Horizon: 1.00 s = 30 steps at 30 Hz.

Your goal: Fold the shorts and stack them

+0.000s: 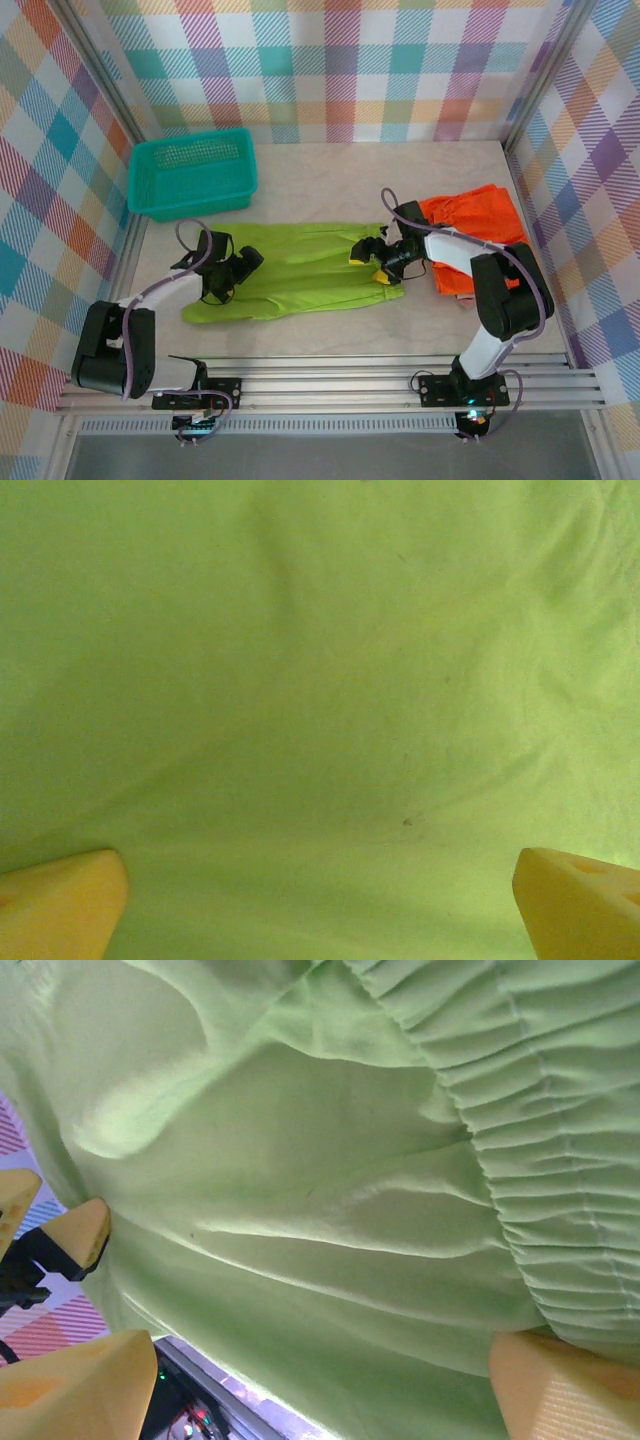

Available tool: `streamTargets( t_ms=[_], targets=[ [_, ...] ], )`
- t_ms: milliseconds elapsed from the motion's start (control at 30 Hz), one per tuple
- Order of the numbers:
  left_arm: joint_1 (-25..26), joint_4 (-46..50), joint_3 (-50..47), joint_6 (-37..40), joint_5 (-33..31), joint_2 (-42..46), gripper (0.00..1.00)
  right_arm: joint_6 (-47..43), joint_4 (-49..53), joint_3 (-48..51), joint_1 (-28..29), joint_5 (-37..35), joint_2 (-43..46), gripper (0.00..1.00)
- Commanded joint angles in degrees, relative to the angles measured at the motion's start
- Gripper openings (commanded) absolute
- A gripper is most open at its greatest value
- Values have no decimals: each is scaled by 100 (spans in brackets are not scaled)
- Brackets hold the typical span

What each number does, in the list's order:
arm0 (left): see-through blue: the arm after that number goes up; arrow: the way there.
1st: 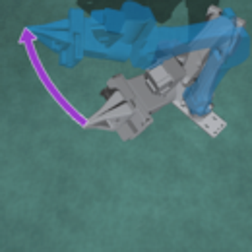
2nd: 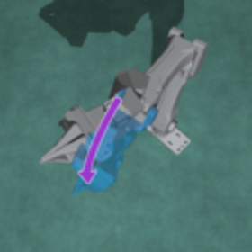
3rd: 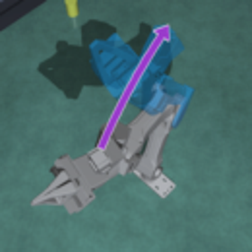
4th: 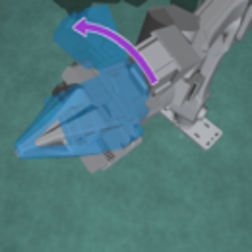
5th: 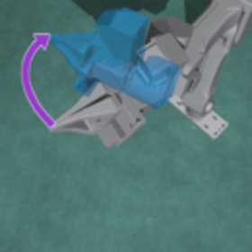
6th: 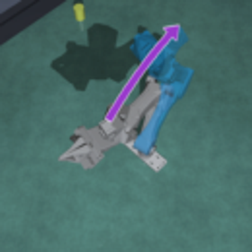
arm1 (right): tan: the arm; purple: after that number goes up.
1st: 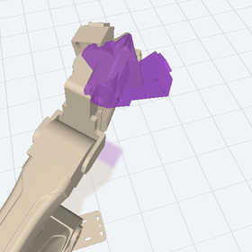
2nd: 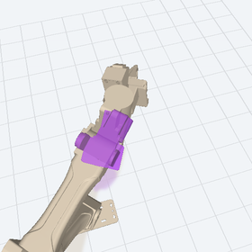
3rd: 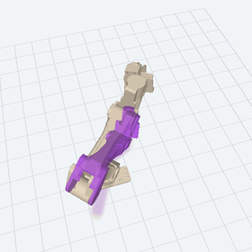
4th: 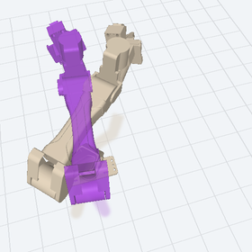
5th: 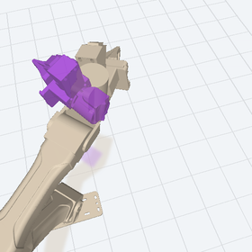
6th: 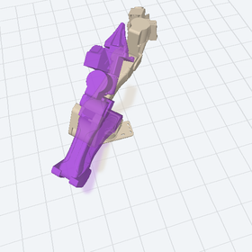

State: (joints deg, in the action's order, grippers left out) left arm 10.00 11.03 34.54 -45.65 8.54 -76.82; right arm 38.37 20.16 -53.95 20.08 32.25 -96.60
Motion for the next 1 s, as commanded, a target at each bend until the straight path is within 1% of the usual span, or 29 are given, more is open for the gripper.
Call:
streamTargets(
  t_ms=[0, 100, 167, 267, 367, 500, 633, 833, 967],
  targets=[
    [-156, 674, 285, 406, 43, 384, 100, -67, 164, 107, -56, -189, 246, 87],
    [-112, 878, 571, 381, 377, 924, 100, -180, 138, -153, 4, -293, 884, 89],
    [-7, 934, 711, 296, 588, 1208, 100, -250, 152, -442, -5, -406, 1063, 91],
    [295, 910, 782, 129, 737, 1373, 100, -389, 413, -1063, -38, -521, 798, 91],
    [644, 652, 552, -146, 733, 1407, 100, -518, 637, -1677, -149, -560, 145, 91],
    [1025, 157, 129, -389, 573, 1209, 100, -323, 455, -2050, -378, -265, -587, 91],
    [1261, -116, -268, -427, 290, 880, 100, -253, 288, -2154, -422, -158, -1062, 90],
    [1294, -518, -858, -509, 16, 339, 100, -151, 32, -1730, -569, -366, -1385, 90],
    [1294, -790, -968, -579, 167, 136, 100, -156, -45, -1726, -601, -146, -1370, 89]
  ],
)
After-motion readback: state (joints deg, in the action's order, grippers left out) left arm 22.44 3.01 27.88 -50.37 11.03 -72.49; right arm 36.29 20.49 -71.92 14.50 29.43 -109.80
